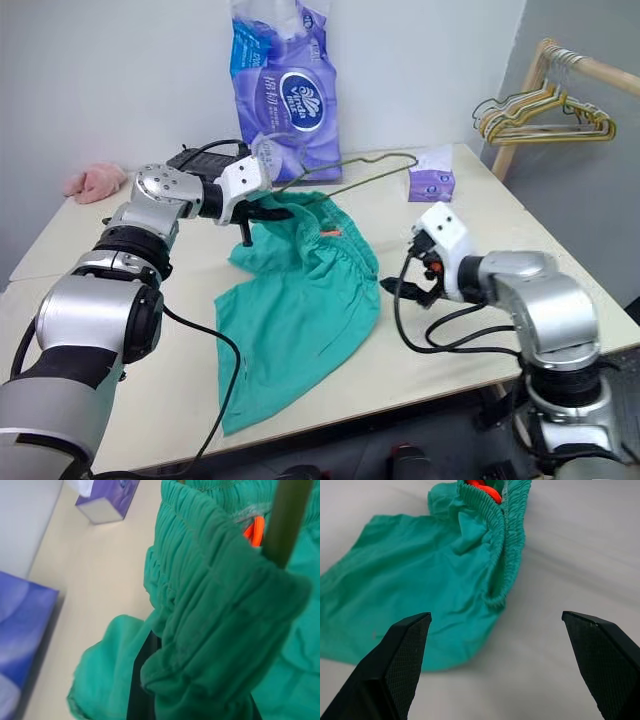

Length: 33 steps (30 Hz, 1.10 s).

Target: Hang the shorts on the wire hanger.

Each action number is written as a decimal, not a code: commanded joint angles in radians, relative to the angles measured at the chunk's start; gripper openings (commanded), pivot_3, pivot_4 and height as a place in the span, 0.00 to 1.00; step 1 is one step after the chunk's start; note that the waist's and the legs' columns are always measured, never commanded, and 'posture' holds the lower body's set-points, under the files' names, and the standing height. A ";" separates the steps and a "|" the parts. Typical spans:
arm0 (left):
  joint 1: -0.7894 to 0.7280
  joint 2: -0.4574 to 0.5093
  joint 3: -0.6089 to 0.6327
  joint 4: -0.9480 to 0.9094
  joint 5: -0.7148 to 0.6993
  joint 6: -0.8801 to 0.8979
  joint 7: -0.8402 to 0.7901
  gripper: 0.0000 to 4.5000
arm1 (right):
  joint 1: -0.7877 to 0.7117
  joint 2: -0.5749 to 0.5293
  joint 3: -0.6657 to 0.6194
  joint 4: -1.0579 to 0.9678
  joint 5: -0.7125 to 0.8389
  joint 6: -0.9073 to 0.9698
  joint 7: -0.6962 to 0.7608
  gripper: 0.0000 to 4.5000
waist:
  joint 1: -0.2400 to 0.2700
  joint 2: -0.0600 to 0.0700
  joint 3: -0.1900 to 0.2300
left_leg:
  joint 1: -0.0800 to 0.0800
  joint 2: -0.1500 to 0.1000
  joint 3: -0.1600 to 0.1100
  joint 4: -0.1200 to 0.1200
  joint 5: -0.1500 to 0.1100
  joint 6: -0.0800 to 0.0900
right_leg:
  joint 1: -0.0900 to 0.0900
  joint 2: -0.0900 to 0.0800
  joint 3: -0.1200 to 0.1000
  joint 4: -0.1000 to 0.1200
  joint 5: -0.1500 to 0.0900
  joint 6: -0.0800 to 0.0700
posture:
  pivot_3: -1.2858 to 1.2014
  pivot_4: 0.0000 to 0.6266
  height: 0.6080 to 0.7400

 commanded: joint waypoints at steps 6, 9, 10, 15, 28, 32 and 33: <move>0.029 0.040 0.031 -0.096 -0.058 0.043 -0.030 0.00 | -0.034 0.117 0.012 0.153 0.033 -0.122 -0.150 0.99 | -0.023 0.000 0.000 | 0.000 0.000 -0.001 -0.001 0.000 0.000 | -0.001 0.000 0.000 0.001 0.000 0.000 | 0.49 0.00 1.00; 0.036 0.047 0.031 -0.110 -0.063 0.052 -0.029 0.00 | -0.032 0.152 0.033 0.198 0.040 -0.160 -0.181 0.99 | -0.025 0.000 0.000 | 0.000 0.000 -0.001 -0.001 0.000 0.000 | -0.002 0.000 0.000 0.002 0.000 0.000 | 0.49 0.00 1.00; 0.039 0.048 0.031 -0.115 -0.066 0.054 -0.030 0.00 | -0.030 0.164 0.041 0.213 0.040 -0.173 -0.189 0.99 | -0.025 0.000 0.000 | 0.000 0.000 -0.001 -0.001 0.000 0.000 | -0.002 0.000 0.000 0.002 0.000 0.000 | 0.49 0.00 1.00; 0.048 0.056 0.030 -0.131 -0.075 0.065 -0.028 0.00 | -0.027 0.208 0.074 0.288 0.036 -0.234 -0.230 0.99 | -0.025 0.000 0.000 | 0.000 0.000 -0.001 -0.001 0.000 0.000 | -0.002 0.000 0.000 0.003 0.000 0.000 | 0.50 0.00 1.00; 0.063 0.057 0.030 -0.145 -0.078 0.070 -0.018 0.00 | -0.024 0.191 0.081 0.301 0.082 -0.296 -0.236 0.47 | -0.025 0.000 -0.001 | 0.000 0.000 -0.001 -0.001 0.000 0.000 | -0.002 0.000 0.000 0.003 0.000 0.000 | 0.50 0.00 1.00; 0.066 0.054 0.030 -0.149 -0.079 0.070 -0.019 0.00 | -0.021 0.181 0.084 0.296 0.087 -0.300 -0.236 0.17 | -0.024 0.000 -0.001 | 0.000 0.000 -0.001 -0.001 0.000 0.000 | -0.002 0.000 0.000 0.003 0.000 0.000 | 0.50 0.00 1.00; 0.067 0.054 0.030 -0.149 -0.080 0.070 -0.020 0.00 | -0.021 0.176 0.087 0.296 0.087 -0.301 -0.235 0.09 | -0.024 0.000 -0.001 | 0.000 0.000 -0.001 -0.001 0.000 0.000 | -0.002 0.000 0.000 0.003 0.000 0.000 | 0.50 0.00 1.00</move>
